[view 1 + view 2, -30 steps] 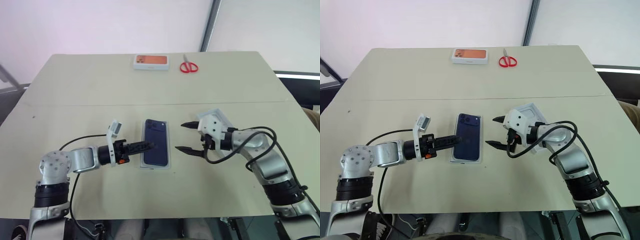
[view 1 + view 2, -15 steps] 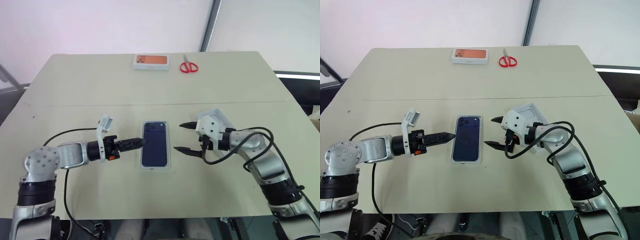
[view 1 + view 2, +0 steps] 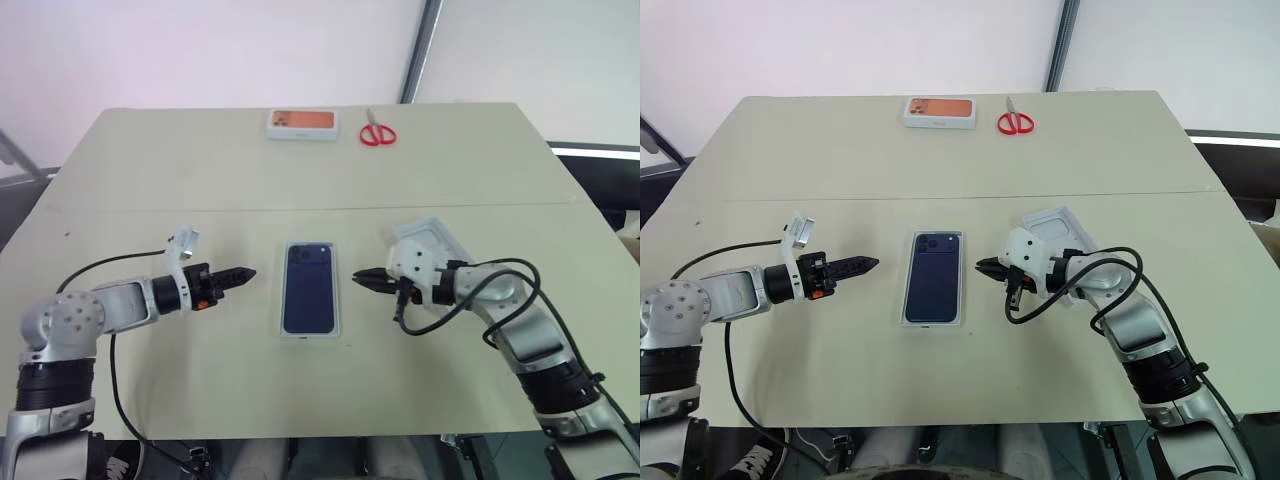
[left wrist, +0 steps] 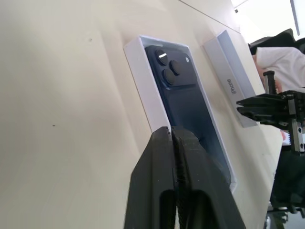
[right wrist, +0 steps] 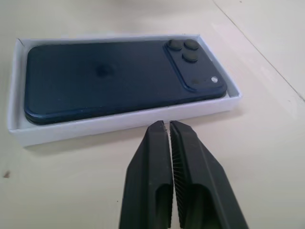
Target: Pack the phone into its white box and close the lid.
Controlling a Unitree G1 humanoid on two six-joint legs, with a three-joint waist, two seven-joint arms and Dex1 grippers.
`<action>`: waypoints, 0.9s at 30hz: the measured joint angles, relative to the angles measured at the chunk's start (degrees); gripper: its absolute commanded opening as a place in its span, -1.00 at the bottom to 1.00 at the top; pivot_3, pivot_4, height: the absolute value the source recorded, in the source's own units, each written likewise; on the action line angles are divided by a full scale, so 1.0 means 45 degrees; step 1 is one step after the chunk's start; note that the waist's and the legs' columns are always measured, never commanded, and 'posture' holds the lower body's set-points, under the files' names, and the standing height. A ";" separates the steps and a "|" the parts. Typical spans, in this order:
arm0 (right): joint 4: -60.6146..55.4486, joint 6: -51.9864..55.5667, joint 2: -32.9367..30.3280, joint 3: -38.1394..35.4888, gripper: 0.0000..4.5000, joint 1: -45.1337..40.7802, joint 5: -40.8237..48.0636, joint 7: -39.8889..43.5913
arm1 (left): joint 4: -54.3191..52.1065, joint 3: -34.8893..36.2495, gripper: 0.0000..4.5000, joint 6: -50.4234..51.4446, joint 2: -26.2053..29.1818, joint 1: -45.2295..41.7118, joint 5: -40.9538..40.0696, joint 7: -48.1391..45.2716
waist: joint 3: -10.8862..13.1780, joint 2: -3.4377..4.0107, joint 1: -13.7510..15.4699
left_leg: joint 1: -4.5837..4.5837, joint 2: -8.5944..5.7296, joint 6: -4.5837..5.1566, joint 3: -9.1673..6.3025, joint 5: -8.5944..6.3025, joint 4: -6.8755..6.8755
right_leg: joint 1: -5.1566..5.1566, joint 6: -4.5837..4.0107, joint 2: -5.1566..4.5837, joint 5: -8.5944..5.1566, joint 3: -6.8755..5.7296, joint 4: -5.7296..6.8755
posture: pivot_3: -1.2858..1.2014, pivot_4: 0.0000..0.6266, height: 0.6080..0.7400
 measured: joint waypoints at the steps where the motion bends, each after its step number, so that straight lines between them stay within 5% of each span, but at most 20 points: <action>1: 0.0271 -0.0105 0.0044 0.0266 -0.99 -0.0004 -0.0372 -0.0197 | 0.0000 -0.0287 -1.00 -0.0067 -0.0206 -0.0034 0.0300 -0.0018 | 0.0000 0.0000 0.0016 | 0.0000 -0.0005 -0.0001 0.0001 0.0000 0.0002 | -0.0001 0.0000 -0.0001 0.0000 -0.0001 0.0001 | 0.03 -0.52 1.00; 13: 0.0754 -0.0313 0.0376 0.0693 -0.99 -0.0051 -0.1296 -0.0756 | -0.0047 -0.2488 -1.00 -0.0663 -0.1691 -0.0486 0.2683 -0.0637 | -0.0002 0.0002 0.0136 | 0.0001 -0.0009 -0.0008 -0.0010 0.0006 0.0018 | 0.0008 0.0001 0.0007 0.0001 -0.0012 0.0004 | 0.03 -0.52 1.00; 27: -0.0839 -0.0307 -0.2157 -0.1799 -0.99 0.2842 -0.0652 -0.0231 | 0.0588 -0.4606 -1.00 -0.1425 -0.5180 -0.1658 0.4972 -0.1017 | -0.0006 0.0006 0.0659 | 0.0022 -0.0029 0.0025 -0.0010 -0.0012 0.0072 | 0.0106 0.0011 -0.0017 0.0001 -0.0043 -0.0018 | 0.03 -0.52 1.00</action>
